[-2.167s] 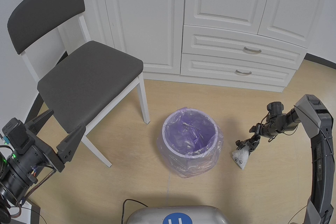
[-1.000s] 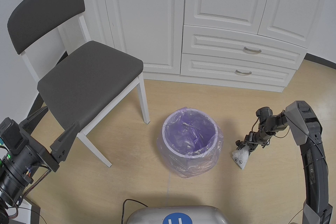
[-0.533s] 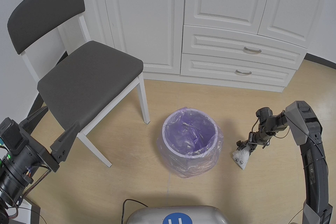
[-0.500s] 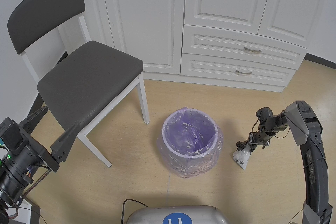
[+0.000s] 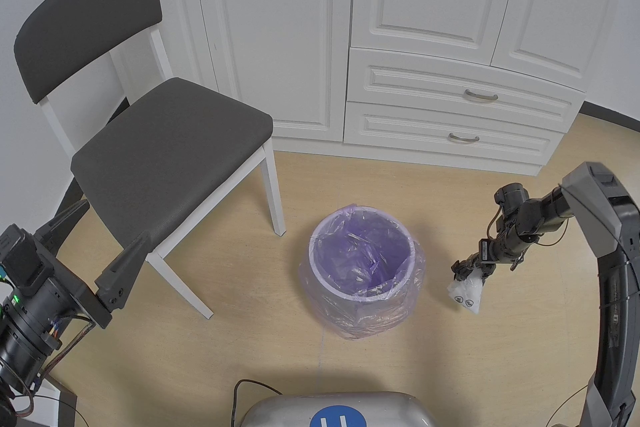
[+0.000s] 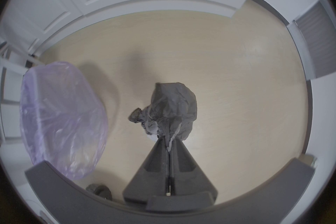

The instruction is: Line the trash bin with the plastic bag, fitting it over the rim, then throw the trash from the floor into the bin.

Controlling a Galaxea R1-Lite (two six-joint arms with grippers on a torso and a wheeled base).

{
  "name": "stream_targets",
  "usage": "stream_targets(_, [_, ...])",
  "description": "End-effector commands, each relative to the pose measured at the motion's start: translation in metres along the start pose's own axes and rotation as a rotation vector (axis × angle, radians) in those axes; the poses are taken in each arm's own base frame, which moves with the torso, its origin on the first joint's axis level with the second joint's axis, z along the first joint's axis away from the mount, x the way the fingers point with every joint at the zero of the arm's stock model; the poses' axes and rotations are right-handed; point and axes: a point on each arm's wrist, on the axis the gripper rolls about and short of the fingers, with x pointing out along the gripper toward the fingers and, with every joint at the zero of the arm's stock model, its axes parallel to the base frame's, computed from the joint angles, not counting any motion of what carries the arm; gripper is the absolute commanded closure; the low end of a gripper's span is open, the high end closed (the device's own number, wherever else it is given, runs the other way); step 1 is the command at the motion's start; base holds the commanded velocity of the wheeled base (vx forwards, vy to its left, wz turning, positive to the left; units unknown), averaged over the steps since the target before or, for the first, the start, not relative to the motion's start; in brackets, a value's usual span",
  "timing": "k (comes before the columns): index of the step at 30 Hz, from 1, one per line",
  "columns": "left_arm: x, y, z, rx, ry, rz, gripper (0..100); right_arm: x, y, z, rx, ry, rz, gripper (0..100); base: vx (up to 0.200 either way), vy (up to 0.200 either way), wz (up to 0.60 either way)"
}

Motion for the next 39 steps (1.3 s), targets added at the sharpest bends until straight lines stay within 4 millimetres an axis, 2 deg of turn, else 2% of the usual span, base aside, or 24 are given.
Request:
stream_targets(1, [-0.001, 0.001, 0.003, 0.007, -0.015, 0.002, 0, -0.081, 0.008, 0.004, -0.106, -0.097, 0.030, 100, 0.000, 0.000, 0.00])
stream_targets(2, [-0.002, 0.001, 0.003, 0.018, -0.015, 0.003, 0, -0.110, 0.007, -0.001, -0.157, -0.155, 0.039, 100, 0.000, 0.000, 0.00])
stream_targets(4, [-0.002, 0.001, 0.003, 0.024, -0.016, 0.004, 0, -0.129, 0.008, -0.007, -0.194, -0.205, 0.045, 100, 0.000, 0.000, 0.00])
stream_targets(5, [-0.002, 0.001, 0.003, 0.024, -0.016, 0.004, 0, -0.129, 0.008, -0.007, -0.194, -0.205, 0.045, 100, 0.000, 0.000, 0.00])
stream_targets(6, [-0.003, 0.001, 0.003, 0.023, -0.021, 0.008, 0, -0.150, 0.009, -0.014, -0.238, -0.272, 0.054, 100, 0.000, 0.000, 0.00])
stream_targets(7, [-0.003, 0.001, 0.003, 0.025, -0.021, 0.008, 0, -0.154, 0.009, -0.016, -0.248, -0.288, 0.055, 100, 0.000, 0.000, 0.00])
stream_targets(8, [-0.003, 0.002, 0.003, 0.028, -0.022, 0.008, 0, -0.167, 0.011, -0.022, -0.279, -0.335, 0.061, 100, 0.000, 0.000, 0.00])
stream_targets(9, [-0.003, 0.002, 0.003, 0.028, -0.022, 0.010, 0, -0.168, 0.011, -0.022, -0.282, -0.342, 0.062, 100, 0.000, 0.000, 0.00])
stream_targets(11, [-0.003, 0.002, 0.003, 0.031, -0.020, 0.011, 0, -0.186, 0.018, -0.030, -0.321, -0.438, 0.070, 100, 0.000, 0.000, 0.00])
stream_targets(14, [-0.003, 0.002, 0.003, 0.031, -0.022, 0.011, 0, -0.195, 0.024, -0.033, -0.328, -0.495, 0.083, 100, 0.000, 0.000, 0.00])
stream_targets(15, [-0.004, 0.002, 0.004, 0.035, -0.025, 0.013, 0, -0.205, 0.029, -0.036, -0.332, -0.552, 0.090, 100, 0.000, 0.000, 0.00])
stream_targets(20, [-0.006, 0.003, 0.005, 0.066, -0.035, 0.018, 0, -0.223, 0.044, -0.044, -0.340, -0.671, 0.118, 100, 0.000, 0.000, 0.00])
stream_targets(26, [-0.007, 0.004, 0.004, 0.096, -0.032, 0.027, 0, -0.221, 0.073, -0.054, -0.374, -0.771, 0.202, 100, 0.000, 0.000, 0.00])
stream_targets(32, [-0.009, 0.005, 0.002, 0.142, -0.026, 0.032, 0, -0.190, 0.126, -0.075, -0.415, -0.881, 0.318, 100, 0.000, 0.000, 0.00])
stream_targets(34, [-0.009, 0.005, 0.000, 0.148, -0.016, 0.044, 0, -0.175, 0.143, -0.088, -0.436, -0.890, 0.345, 100, 0.000, 0.000, 0.00])
stream_targets(39, [-0.010, 0.007, -0.001, 0.193, -0.008, 0.073, 0, -0.145, 0.172, -0.111, -0.475, -0.899, 0.398, 100, 0.000, 0.000, 0.00])
